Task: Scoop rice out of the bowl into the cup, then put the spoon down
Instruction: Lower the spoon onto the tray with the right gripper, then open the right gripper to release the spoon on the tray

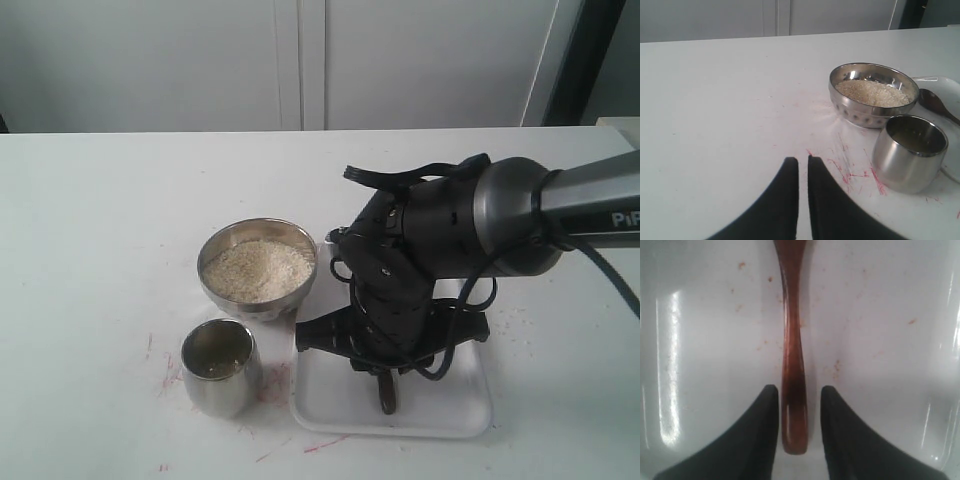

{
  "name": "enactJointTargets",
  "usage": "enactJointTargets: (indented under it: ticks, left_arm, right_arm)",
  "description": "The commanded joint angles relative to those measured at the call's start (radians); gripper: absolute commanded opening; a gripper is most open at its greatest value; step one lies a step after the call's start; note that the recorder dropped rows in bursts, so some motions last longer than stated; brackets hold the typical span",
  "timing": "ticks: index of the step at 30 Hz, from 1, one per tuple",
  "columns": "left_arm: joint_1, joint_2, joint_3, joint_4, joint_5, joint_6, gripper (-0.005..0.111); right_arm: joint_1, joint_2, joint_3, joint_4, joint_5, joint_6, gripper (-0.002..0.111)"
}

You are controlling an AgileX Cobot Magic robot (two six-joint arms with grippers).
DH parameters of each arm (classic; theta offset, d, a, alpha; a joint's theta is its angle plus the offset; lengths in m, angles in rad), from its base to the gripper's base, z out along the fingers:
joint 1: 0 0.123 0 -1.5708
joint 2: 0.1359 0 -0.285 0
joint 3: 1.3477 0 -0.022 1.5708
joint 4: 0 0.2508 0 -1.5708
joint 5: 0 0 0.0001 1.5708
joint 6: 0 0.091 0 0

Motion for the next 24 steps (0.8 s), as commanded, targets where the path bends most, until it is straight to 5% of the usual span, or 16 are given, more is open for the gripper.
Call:
enactJointTargets:
  ticks: [1,12,16,24]
  left_arm:
    - [-0.001,0.001,-0.006,-0.010,-0.004,-0.002,0.014]
    - [-0.001,0.001,-0.006,-0.010,-0.004,-0.002,0.014]
    - [-0.001,0.001,-0.006,-0.010,-0.004,-0.002,0.014]
    - [-0.001,0.001,-0.006,-0.010,-0.004,-0.002,0.014]
  right_arm:
    - [-0.006,-0.026,-0.007,-0.007,0.005,-0.038,0.029]
    - [0.008,-0.231,0.080,-0.008,0.103,-0.223,0.009]
    - [0.065,-0.350,0.171,-0.009,0.121,-0.230,0.000]
    - [0.223,-0.608,0.336,0.038,0.165,-0.230,0.000]
